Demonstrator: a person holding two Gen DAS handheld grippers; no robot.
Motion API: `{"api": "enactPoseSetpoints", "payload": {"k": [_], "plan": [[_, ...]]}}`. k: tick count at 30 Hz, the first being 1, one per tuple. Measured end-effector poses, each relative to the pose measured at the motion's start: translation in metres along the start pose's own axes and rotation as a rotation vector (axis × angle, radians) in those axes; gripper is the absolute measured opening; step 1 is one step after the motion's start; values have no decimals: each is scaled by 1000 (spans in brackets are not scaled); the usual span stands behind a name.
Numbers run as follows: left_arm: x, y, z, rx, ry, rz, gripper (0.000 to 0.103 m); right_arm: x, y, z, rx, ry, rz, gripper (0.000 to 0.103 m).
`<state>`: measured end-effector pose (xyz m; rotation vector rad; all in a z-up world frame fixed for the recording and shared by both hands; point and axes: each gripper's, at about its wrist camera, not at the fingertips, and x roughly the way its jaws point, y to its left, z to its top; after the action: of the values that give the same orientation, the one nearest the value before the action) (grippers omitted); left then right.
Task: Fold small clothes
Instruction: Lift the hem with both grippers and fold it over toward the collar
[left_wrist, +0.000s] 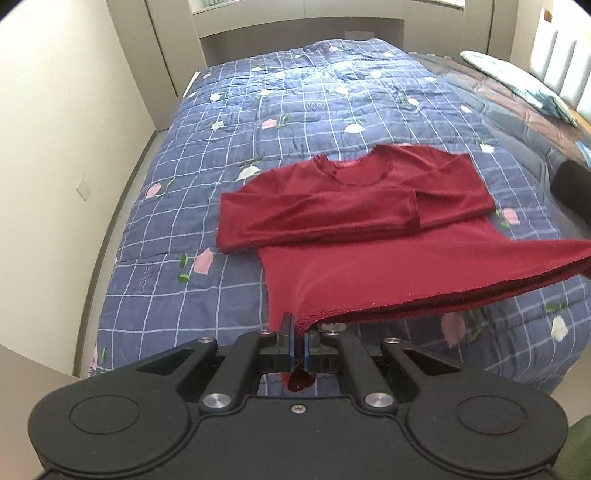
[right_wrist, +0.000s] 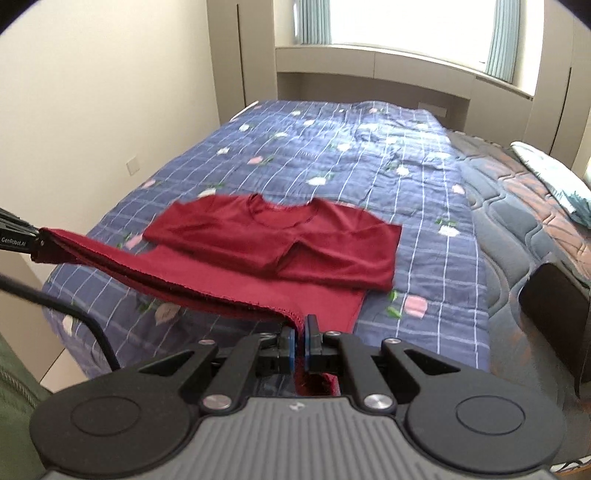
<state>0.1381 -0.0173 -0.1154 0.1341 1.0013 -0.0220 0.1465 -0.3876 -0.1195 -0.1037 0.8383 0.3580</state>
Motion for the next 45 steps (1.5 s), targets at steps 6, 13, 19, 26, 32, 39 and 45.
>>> {"api": "enactPoseSetpoints", "payload": {"k": [6,13,19,26,32,39,45], "plan": [[6,7,32,-24,-13,-5,4,16,-6,29,-2,-48,-36,5],[40,28,82,-86,-3,-107,4,68,-19,70,-28,-54,-84,6],[104,42,130,-87,41,-190,4,134,-36,102,-25,-14,-129,6],[195,53,182,-86,61,-231,4,223,-54,133,6,4,-179,6],[265,62,216,-110,52,-261,4,292,-71,150,5,15,-190,6],[331,65,225,-126,94,-256,4,344,-79,159,44,56,-171,6],[356,72,230,-150,136,-261,5,366,-79,162,49,94,-172,6]]}}
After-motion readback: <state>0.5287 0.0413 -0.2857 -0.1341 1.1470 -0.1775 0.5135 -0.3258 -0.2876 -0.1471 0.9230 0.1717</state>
